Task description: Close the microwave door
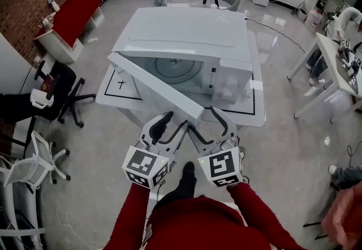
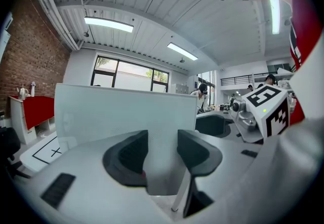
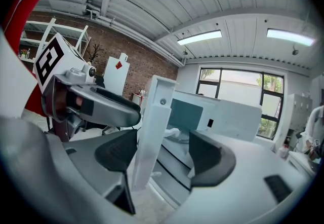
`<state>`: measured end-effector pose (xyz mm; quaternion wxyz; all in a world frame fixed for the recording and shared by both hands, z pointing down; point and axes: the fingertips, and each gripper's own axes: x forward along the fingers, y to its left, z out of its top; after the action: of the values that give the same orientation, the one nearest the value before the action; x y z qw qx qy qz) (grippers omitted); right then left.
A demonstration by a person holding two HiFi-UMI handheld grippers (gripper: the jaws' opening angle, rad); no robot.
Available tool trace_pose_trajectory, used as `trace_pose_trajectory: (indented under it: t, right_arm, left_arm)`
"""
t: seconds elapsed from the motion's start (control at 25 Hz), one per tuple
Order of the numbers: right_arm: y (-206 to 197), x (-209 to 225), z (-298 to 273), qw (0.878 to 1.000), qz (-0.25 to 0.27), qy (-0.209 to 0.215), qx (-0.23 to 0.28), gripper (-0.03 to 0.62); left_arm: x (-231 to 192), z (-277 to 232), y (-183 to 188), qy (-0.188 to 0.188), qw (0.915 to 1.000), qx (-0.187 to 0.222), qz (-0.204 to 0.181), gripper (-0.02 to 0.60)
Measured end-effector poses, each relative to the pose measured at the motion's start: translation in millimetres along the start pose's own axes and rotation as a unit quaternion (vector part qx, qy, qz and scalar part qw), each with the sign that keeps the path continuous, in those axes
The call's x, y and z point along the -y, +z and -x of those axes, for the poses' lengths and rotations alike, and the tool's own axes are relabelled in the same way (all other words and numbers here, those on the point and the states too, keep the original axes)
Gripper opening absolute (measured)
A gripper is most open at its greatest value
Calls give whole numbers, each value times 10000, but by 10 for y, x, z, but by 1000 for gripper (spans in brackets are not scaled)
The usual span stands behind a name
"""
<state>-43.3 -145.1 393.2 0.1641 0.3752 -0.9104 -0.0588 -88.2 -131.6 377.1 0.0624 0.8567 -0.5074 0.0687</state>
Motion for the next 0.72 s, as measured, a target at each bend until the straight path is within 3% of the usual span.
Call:
trace_pose_trajectory:
  t: [0.72]
  right_arm:
    - [-45,478,-210,9972,-56,-707,-235,334]
  left_arm:
    - [-67,-449,133,-171,9997,89,117,174]
